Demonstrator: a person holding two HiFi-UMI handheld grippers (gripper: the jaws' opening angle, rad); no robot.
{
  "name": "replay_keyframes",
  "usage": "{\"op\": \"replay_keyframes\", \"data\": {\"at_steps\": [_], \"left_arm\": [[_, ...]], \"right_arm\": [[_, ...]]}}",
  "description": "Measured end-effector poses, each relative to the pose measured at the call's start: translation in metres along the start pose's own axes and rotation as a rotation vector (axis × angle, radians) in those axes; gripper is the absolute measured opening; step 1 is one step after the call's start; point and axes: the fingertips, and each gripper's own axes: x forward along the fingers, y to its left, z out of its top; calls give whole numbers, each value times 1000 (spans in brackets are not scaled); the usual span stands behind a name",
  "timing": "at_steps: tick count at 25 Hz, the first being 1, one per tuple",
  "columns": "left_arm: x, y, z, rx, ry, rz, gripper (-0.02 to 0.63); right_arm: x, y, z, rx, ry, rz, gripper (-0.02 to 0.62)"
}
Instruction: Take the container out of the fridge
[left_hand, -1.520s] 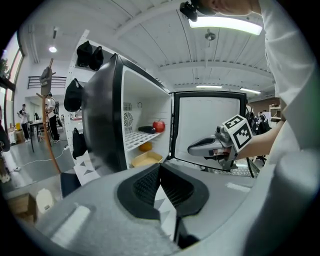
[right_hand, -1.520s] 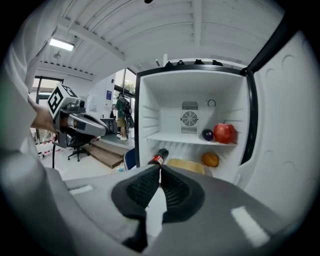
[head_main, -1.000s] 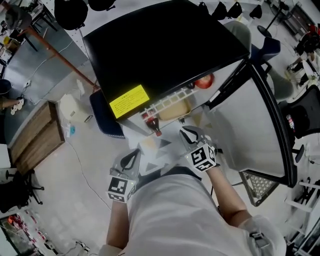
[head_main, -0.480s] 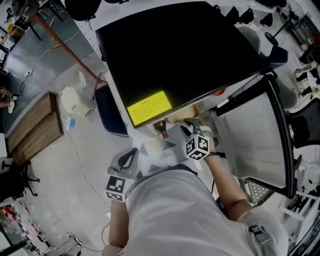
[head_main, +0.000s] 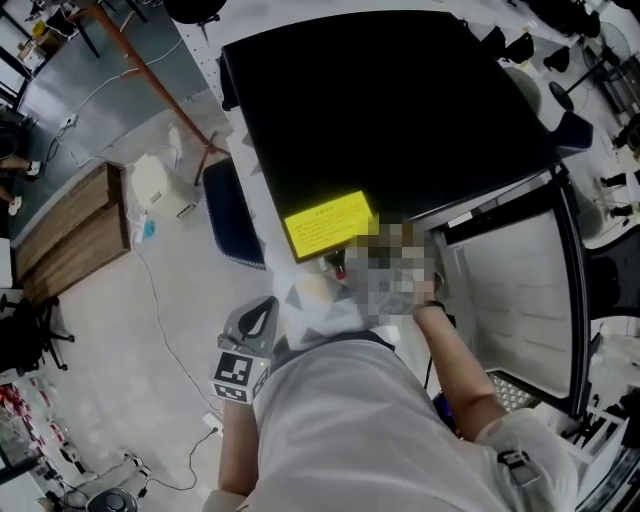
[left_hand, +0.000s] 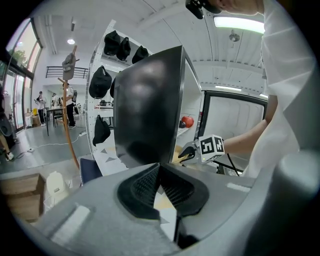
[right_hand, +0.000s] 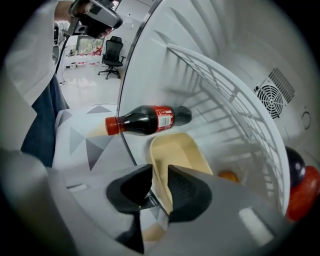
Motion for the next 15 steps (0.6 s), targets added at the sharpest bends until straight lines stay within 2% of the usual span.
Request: {"op": "replay_keyframes", "data": {"at_steps": [7,15], "left_arm": [[0,-2,-2,-14,0,14,8],[4,-11,-4,-8,-2,-15,8]], "right_arm": [[-3,2,-2,-33,2,5,26],[-23,10,2,22,-31,18,23]]}}
